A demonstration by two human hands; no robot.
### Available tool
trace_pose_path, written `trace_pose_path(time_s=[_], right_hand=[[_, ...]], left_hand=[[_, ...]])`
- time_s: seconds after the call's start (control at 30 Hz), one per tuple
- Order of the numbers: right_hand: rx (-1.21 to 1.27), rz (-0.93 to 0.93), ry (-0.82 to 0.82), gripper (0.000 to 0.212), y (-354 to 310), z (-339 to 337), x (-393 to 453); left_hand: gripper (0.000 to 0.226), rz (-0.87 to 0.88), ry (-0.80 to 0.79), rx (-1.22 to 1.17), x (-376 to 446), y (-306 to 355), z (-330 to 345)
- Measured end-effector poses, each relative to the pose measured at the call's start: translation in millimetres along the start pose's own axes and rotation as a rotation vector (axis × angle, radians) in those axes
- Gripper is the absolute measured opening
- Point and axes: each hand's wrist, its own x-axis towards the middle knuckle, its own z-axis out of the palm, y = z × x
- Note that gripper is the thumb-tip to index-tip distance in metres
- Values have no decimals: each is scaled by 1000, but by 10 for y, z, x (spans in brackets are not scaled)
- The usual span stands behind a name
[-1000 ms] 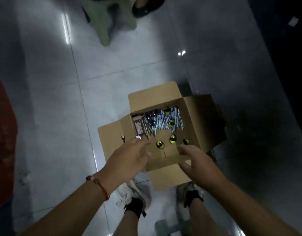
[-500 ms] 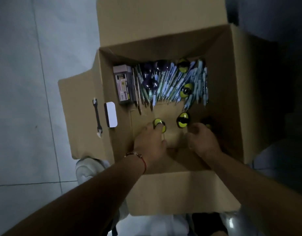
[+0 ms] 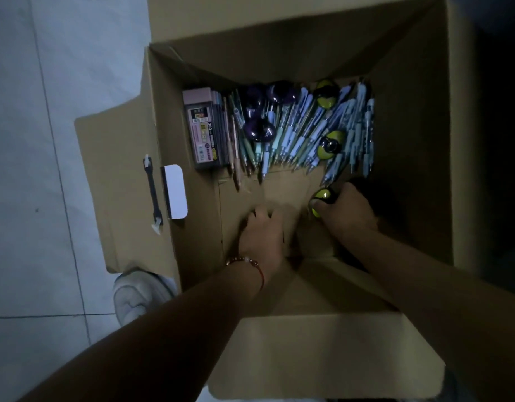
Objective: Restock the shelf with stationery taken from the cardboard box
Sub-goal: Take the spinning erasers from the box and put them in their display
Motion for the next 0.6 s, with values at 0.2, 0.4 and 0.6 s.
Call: trace_pose_path(time_s=[0.2, 0.4, 0.6], right_hand=[[-15, -20, 68, 48, 15, 188, -6], [404, 43, -21, 34, 111, 167, -85], [961, 182, -293, 27, 108, -236, -606]], left_hand=[[36, -378, -119, -744, -62, -23, -66], [38, -576, -153, -1330, -148, 42, -270], [33, -489, -213, -1529, -461, 113, -646]])
